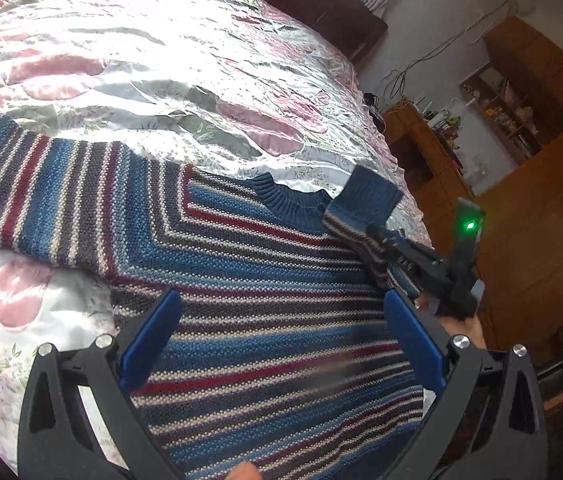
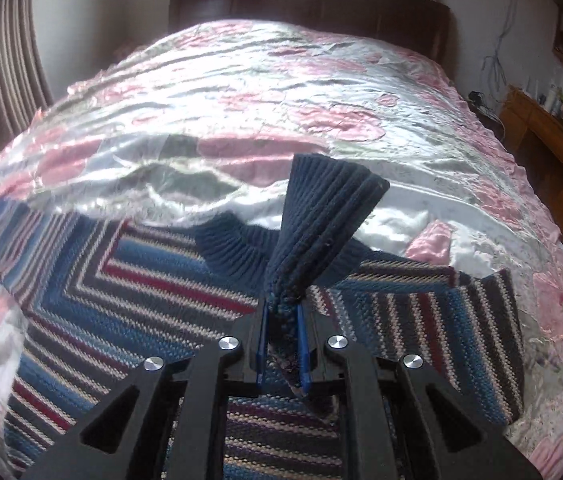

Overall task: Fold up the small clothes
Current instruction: 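Carry the held sleeve across the sweater body and release it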

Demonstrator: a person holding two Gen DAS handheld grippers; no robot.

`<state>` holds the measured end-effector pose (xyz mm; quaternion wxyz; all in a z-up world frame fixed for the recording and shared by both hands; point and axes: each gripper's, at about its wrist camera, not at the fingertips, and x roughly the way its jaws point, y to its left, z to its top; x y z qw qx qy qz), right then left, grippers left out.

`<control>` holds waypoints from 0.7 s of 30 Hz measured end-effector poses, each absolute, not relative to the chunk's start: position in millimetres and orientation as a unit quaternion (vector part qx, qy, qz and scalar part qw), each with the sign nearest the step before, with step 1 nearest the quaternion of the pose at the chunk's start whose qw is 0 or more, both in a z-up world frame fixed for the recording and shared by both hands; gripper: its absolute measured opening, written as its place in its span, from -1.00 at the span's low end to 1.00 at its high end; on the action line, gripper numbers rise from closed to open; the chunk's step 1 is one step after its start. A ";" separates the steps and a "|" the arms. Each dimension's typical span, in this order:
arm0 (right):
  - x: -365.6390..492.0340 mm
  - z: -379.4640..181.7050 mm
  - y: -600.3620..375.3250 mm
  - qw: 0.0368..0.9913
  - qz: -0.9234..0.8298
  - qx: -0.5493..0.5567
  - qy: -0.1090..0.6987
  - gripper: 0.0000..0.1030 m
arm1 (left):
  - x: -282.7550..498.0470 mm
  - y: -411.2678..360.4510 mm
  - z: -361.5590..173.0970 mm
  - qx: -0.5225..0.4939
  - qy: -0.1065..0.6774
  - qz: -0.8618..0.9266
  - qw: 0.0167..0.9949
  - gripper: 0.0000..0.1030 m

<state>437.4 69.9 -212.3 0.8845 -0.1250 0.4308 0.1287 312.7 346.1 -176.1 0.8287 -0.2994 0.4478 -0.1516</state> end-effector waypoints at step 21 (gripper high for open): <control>377.6 -262.2 73.9 0.867 0.178 -0.126 0.447 0.24 | 426.9 296.2 -278.6 -0.441 0.528 -0.163 0.707 0.95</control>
